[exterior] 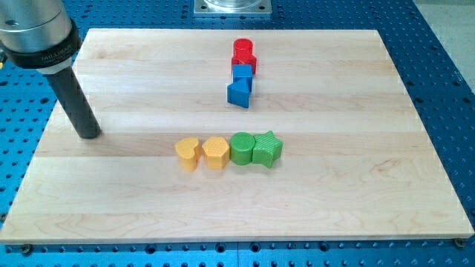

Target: Separate the blue blocks

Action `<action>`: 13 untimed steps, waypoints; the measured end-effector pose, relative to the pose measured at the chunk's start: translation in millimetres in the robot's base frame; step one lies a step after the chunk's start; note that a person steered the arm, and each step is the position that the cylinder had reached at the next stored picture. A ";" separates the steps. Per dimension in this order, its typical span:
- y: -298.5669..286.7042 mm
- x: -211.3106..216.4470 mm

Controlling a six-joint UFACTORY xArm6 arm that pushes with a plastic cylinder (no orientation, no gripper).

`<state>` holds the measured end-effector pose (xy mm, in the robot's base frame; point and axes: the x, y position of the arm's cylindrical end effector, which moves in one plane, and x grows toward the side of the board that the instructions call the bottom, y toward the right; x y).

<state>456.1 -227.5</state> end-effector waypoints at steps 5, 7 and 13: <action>6.5 8.1; 40.1 7.2; 213.7 4.4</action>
<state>460.5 -13.8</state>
